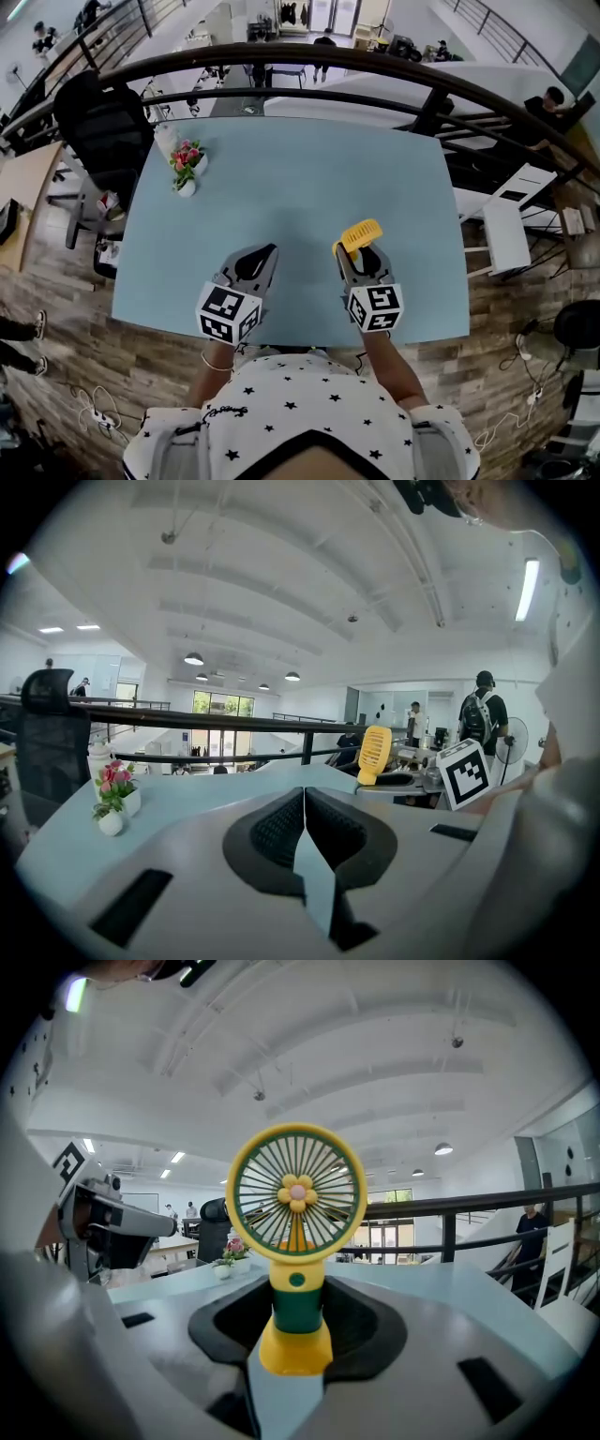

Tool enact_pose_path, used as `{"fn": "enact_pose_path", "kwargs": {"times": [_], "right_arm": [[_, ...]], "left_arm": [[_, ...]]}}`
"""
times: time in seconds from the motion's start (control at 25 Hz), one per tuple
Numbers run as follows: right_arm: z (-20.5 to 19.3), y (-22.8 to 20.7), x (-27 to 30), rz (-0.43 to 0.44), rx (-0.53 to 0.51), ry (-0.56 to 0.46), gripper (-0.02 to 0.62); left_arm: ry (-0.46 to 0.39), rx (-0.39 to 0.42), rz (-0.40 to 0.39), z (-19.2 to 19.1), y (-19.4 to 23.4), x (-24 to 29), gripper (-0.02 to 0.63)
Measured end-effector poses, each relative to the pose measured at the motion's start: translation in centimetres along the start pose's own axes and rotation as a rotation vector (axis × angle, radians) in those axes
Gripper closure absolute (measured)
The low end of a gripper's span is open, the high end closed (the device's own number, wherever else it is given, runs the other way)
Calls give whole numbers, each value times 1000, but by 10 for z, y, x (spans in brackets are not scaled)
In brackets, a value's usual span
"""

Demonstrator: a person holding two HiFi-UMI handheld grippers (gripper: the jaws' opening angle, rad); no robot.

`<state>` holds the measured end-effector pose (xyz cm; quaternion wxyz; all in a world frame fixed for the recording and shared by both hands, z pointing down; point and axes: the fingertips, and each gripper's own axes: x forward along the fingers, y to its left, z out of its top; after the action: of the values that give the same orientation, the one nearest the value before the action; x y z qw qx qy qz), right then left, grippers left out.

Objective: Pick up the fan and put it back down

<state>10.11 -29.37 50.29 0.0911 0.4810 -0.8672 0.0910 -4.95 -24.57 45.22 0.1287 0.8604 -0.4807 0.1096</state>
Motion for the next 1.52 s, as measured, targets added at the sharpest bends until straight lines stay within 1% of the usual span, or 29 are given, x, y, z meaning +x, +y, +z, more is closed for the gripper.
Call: {"fn": "enact_pose_path", "kwargs": {"times": [0.2, 0.6, 0.84, 1.16, 1.52], "right_arm": [[-14, -2, 12, -9, -11, 24, 430], [-52, -2, 32, -22, -16, 96, 431], [-70, -3, 41, -24, -24, 136, 430], [-94, -1, 51, -26, -40, 182, 431], [-113, -5, 60, -46, -22, 221, 431]], "left_arm": [[-8, 7, 11, 0, 3, -4, 577], [17, 7, 51, -10, 12, -10, 577], [15, -12, 71, -13, 16, -12, 577], [25, -15, 95, -18, 21, -15, 577], [25, -16, 117, -18, 26, -17, 577]]}}
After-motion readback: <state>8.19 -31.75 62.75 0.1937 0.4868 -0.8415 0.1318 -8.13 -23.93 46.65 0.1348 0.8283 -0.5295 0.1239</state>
